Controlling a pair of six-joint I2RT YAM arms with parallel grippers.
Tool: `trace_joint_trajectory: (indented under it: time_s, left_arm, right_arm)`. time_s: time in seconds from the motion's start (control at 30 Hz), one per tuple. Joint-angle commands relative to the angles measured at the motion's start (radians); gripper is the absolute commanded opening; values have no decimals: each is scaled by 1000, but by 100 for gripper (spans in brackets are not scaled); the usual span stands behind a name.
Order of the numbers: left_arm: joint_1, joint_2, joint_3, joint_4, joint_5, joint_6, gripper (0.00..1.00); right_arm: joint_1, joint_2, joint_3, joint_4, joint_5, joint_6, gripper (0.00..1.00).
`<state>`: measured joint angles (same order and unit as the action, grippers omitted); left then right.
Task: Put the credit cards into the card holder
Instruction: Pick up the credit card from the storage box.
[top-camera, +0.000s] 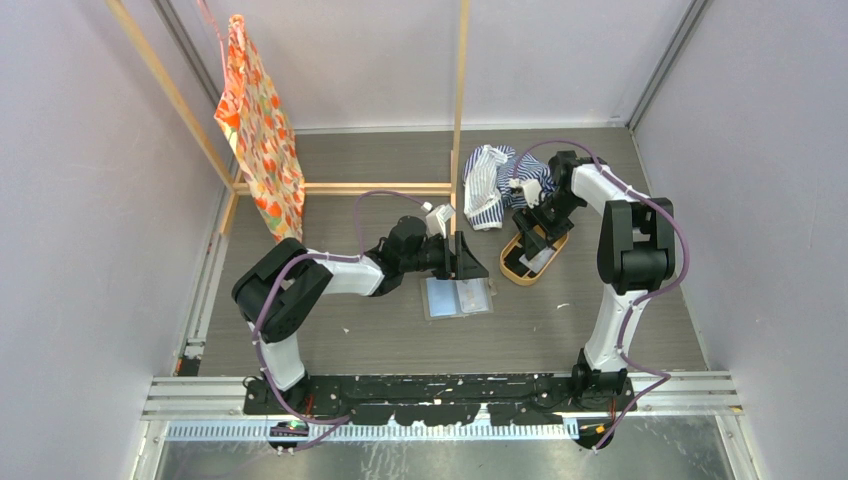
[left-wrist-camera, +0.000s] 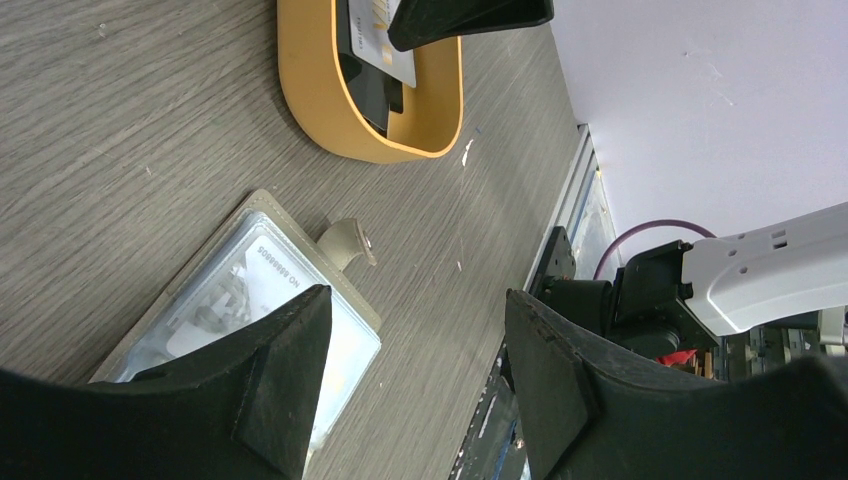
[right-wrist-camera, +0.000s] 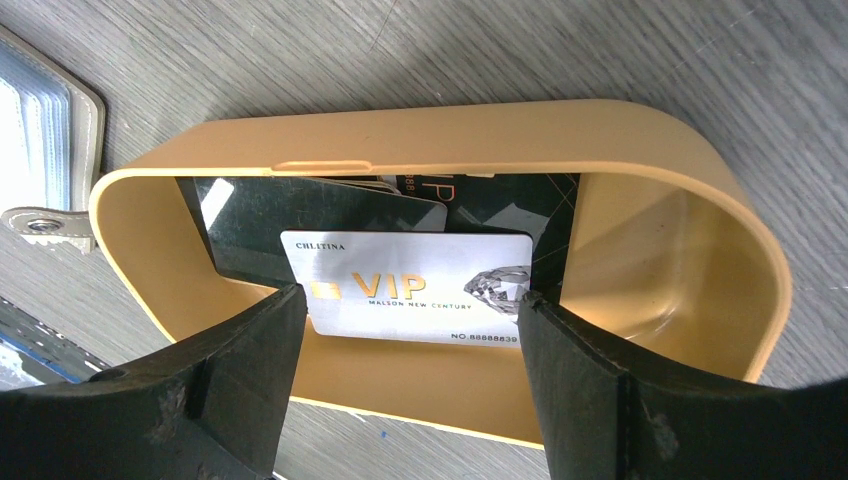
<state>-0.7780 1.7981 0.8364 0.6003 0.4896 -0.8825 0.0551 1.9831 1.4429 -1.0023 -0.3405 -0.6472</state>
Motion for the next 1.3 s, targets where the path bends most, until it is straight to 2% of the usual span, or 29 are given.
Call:
trace_joint_trajectory:
  time_s: [0.0,0.17,0.53,0.87,1.1,1.27]
  left_arm:
    - [-3,-34,-2,68,-4,4,65]
    - [-3,-34,-2,69,-4,2,65]
    - [-3,-30,8,67,4,2,65]
    - [-3,-11,38,72,6,-18,65]
    - [-4,46,113,106,12,-110,53]
    - [-22,98,158,123,10,-149,46]
  right_arm:
    - [9,34,-9,-4,-12,11,83]
    - [14,41,5,-38,-63,5,83]
    - [15,72,63,-146,-197,1,65]
    - [10,105,74,-151,-221,14,66]
    - [-12,132,84,-160,-242,16,64]
    - [-26,153,95,-158,-234,35,57]
